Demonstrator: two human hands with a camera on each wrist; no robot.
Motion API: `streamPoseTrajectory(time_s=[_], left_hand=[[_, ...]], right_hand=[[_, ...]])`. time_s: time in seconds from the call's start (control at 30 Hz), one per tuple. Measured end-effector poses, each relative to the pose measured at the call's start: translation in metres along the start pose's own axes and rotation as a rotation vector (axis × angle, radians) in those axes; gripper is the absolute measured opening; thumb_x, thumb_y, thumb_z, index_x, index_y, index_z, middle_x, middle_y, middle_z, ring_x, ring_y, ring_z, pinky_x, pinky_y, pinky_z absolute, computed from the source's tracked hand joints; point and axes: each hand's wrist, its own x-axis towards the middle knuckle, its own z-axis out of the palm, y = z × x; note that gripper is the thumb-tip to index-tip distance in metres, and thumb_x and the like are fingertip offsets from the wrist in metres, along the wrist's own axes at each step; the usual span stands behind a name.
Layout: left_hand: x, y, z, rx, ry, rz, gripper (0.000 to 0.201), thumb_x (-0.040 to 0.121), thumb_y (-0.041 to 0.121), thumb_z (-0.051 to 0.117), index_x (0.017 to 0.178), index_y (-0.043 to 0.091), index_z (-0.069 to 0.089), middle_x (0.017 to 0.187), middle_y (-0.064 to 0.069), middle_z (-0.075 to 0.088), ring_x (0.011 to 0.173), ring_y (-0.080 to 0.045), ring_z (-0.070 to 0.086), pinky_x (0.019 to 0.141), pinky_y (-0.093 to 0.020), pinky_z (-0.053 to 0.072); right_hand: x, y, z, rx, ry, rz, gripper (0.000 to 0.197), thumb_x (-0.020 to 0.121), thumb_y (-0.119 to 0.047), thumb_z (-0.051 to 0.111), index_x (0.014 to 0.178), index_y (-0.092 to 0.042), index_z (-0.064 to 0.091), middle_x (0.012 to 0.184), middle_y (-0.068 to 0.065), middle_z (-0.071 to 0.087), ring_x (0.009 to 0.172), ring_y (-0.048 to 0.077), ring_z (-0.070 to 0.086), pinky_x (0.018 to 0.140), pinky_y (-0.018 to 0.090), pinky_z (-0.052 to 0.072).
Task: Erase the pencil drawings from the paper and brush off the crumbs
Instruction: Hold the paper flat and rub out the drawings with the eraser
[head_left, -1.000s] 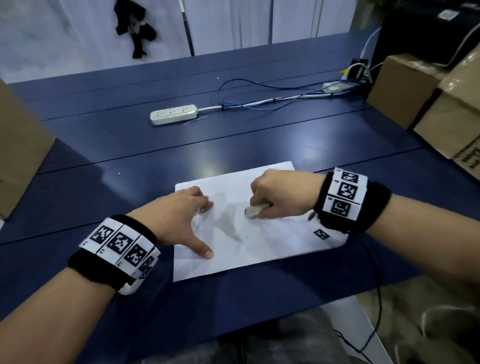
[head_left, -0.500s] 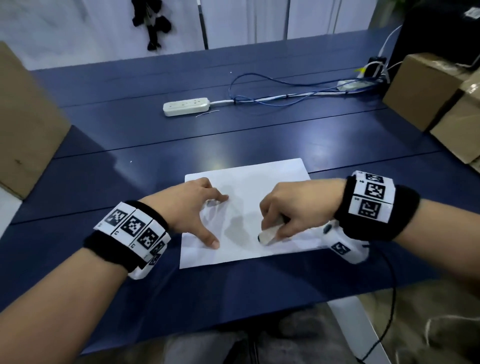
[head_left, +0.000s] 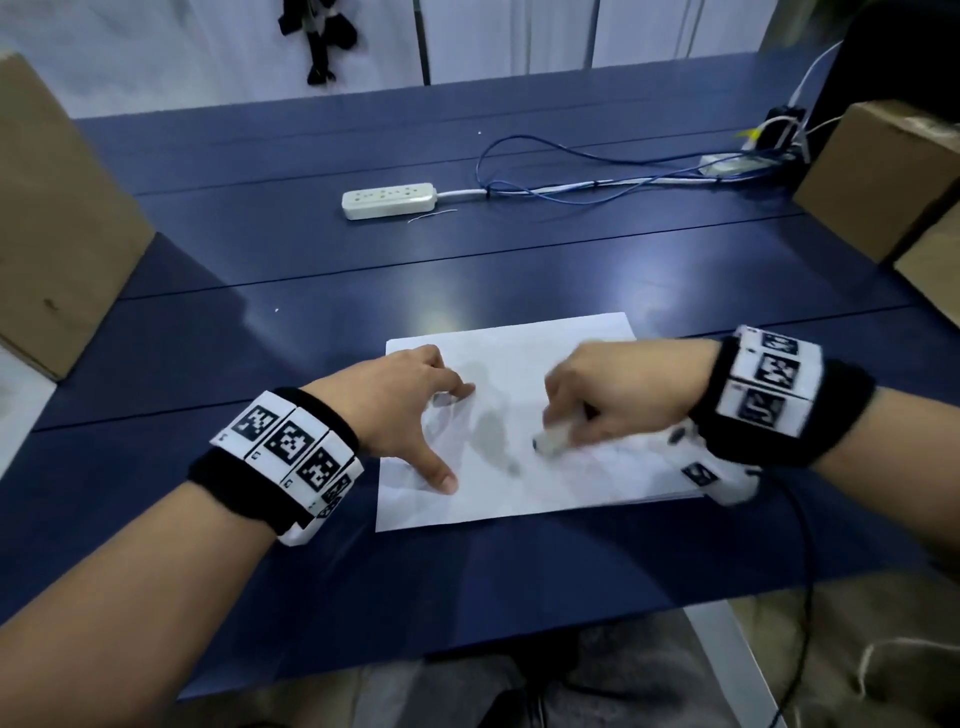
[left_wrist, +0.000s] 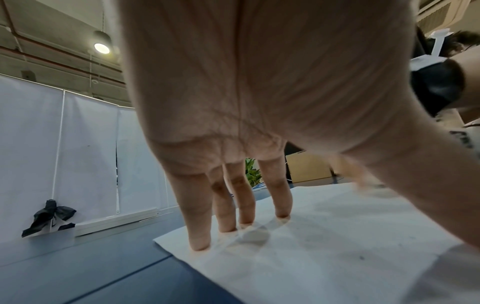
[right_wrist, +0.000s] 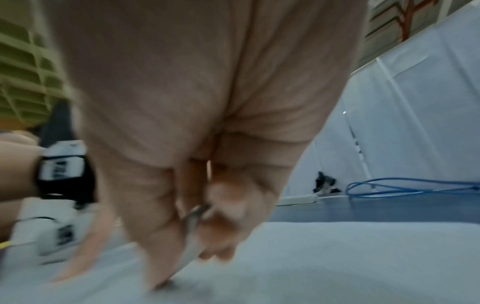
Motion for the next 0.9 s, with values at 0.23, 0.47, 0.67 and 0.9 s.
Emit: streamPoseTrajectory(time_s=[0.23,0.47,0.67,0.9], left_hand=[[0.0,0.0,0.0,0.002,0.005,0.002,0.106,0.043,0.075,0.082,0.137,0.041,0.046,0.116,0.019,0.038,0.095,-0.007,0.052,0.089,-0.036,0.052],[0.002,0.0,-0.001,0.029,-0.011,-0.002,0.103,0.04,0.078,0.079,0.13,0.04,0.049,0.111,0.022,0.037,0.098,-0.006,0.053,0.087,-0.037,0.052],[0.003,-0.002,-0.002,0.014,-0.019,-0.008,0.104,0.039,0.079,0.079,0.131,0.041,0.048,0.111,0.022,0.036,0.1,-0.005,0.05,0.089,-0.036,0.051],[0.003,0.002,-0.003,0.04,-0.032,-0.019,0.102,0.038,0.079,0.078,0.127,0.04,0.05,0.111,0.021,0.038,0.101,-0.008,0.052,0.087,-0.037,0.052]], right_hand=[[-0.003,0.004,0.001,0.035,0.089,-0.016,0.042,0.087,-0.052,0.049,0.09,-0.018,0.073,0.082,-0.001,0.059,0.066,0.01,0.043,0.062,0.013,0.033],[0.009,0.018,-0.001,-0.042,0.122,0.126,0.058,0.087,-0.062,0.038,0.077,-0.012,0.064,0.076,0.008,0.06,0.072,0.024,0.053,0.059,0.031,0.045],[-0.01,0.0,0.004,0.121,-0.012,-0.057,0.034,0.086,-0.046,0.057,0.096,-0.019,0.075,0.083,0.0,0.06,0.072,0.011,0.05,0.064,0.015,0.039],[0.004,0.032,-0.001,-0.036,0.131,0.214,0.06,0.078,-0.067,0.035,0.079,-0.016,0.066,0.076,0.007,0.061,0.077,0.027,0.057,0.057,0.037,0.049]])
